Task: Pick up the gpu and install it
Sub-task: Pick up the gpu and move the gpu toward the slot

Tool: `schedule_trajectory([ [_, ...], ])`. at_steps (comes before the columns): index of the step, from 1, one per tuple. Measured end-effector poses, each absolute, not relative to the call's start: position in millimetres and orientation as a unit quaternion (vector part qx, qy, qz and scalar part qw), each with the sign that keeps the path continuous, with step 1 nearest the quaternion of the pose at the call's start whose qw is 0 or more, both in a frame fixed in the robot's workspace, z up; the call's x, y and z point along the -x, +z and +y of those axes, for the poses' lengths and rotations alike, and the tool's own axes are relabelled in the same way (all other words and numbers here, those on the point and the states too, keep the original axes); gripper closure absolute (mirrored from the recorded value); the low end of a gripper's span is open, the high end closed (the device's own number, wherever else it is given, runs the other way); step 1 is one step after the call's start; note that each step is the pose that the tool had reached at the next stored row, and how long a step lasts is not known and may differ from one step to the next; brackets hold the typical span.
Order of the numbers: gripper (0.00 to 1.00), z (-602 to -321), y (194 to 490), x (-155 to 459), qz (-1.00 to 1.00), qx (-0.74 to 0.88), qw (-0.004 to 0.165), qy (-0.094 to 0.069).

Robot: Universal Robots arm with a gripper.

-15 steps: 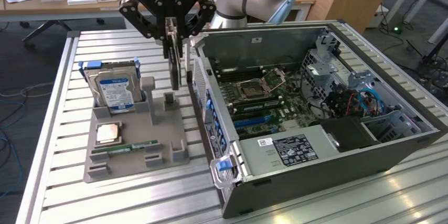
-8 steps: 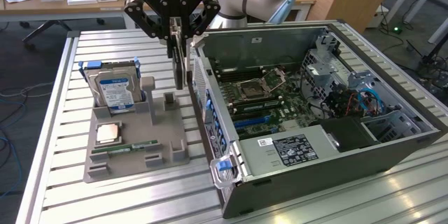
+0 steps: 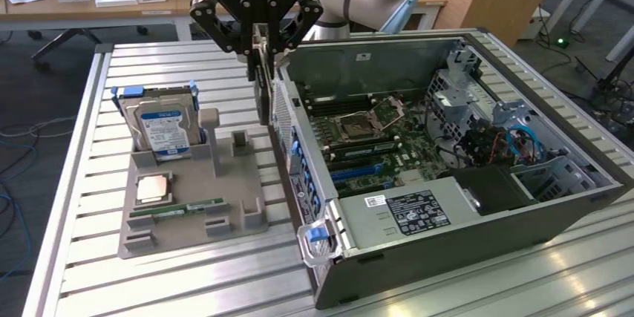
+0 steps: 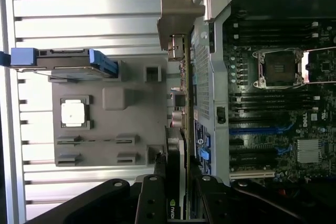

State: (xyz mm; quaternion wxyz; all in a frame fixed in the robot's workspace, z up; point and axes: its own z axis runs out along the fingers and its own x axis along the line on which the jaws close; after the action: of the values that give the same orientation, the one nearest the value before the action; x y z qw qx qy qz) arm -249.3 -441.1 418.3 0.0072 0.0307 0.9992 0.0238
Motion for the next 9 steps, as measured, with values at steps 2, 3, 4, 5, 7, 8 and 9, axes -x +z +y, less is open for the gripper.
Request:
schedule_trajectory([
  [2, 0.73, -441.0, 418.3, 244.8, 0.999, -0.031, 0.007, 0.024],
  [3, 0.73, -440.9, 418.3, 242.2, 0.999, -0.031, 0.007, 0.024],
  [4, 0.73, -440.9, 418.3, 239.6, 0.999, -0.031, 0.007, 0.024],
  [5, 0.73, -440.8, 418.3, 236.9, 0.999, -0.031, 0.007, 0.024],
  [7, 0.73, -440.7, 418.3, 231.3, 0.999, -0.031, 0.007, 0.024],
  [8, 0.73, -440.7, 418.3, 228.4, 0.999, -0.031, 0.007, 0.025],
  [9, 0.73, -440.6, 418.3, 225.7, 0.999, -0.031, 0.007, 0.025],
])
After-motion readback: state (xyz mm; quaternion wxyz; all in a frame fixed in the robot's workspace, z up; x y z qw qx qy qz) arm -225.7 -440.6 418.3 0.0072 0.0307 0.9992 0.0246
